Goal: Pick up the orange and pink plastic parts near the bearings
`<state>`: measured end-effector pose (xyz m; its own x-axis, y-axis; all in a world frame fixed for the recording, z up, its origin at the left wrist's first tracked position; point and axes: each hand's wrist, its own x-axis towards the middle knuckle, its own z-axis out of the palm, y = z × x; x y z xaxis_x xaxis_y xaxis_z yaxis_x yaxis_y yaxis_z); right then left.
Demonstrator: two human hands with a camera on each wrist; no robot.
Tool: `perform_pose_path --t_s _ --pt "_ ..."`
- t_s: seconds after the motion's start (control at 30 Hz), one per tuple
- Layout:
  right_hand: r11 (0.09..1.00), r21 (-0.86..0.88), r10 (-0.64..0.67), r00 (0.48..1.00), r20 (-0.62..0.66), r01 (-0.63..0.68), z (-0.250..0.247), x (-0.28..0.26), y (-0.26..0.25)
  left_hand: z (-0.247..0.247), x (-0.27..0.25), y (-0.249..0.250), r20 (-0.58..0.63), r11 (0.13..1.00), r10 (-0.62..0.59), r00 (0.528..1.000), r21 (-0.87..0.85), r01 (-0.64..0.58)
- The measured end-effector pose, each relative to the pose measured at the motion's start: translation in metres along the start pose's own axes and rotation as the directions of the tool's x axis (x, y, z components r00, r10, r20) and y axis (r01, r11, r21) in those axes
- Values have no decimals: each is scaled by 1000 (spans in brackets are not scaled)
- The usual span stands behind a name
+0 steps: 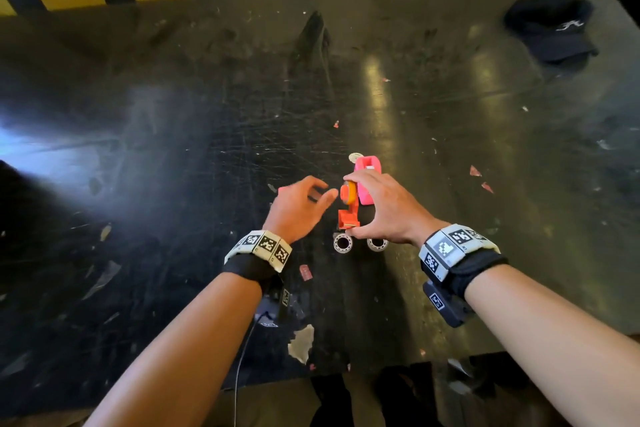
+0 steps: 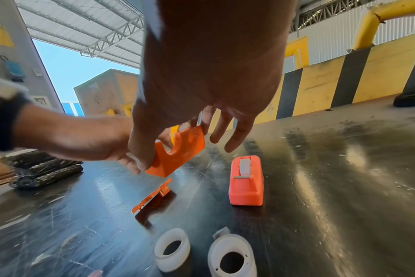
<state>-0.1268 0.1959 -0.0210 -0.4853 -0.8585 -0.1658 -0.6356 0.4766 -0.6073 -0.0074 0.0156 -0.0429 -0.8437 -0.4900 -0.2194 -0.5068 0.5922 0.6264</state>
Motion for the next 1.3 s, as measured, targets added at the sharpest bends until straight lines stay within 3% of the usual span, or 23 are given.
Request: perform_pose_path --t_s 0.13,0.37,0.53,0.63,0.73,0.9,1.07,1.17,1.3 --pt "1000 3 -10 1000 14 10 -7 -6 -13 -6 -15 34 80 969 -8 997 -245 27" --pt "1000 24 -16 999 27 16 -11 -18 -19 -4 -22 37 134 908 -58 989 -404 108" --pt "996 60 66 998 5 -66 -11 -19 -9 -13 -25 31 52 859 -158 986 -484 164" --pt "996 43 78 997 15 -79 -12 -19 0 -14 -27 15 -10 926 -181 983 -338 167" --pt "994 62 88 995 35 -91 -13 -18 5 1 -36 -4 71 975 -190 979 -106 197" --pt "987 103 118 992 46 -122 -5 -12 11 36 -45 -26 152 960 -268 951 129 250" --pt "984 124 118 991 56 -125 5 -11 14 54 -52 -37 136 946 -275 952 212 244" --pt "988 104 110 991 78 -118 8 -14 14 57 -56 -35 109 940 -214 971 292 175" --pt "986 95 127 989 74 -134 7 -18 17 62 -55 -7 -20 917 -23 1000 398 29"
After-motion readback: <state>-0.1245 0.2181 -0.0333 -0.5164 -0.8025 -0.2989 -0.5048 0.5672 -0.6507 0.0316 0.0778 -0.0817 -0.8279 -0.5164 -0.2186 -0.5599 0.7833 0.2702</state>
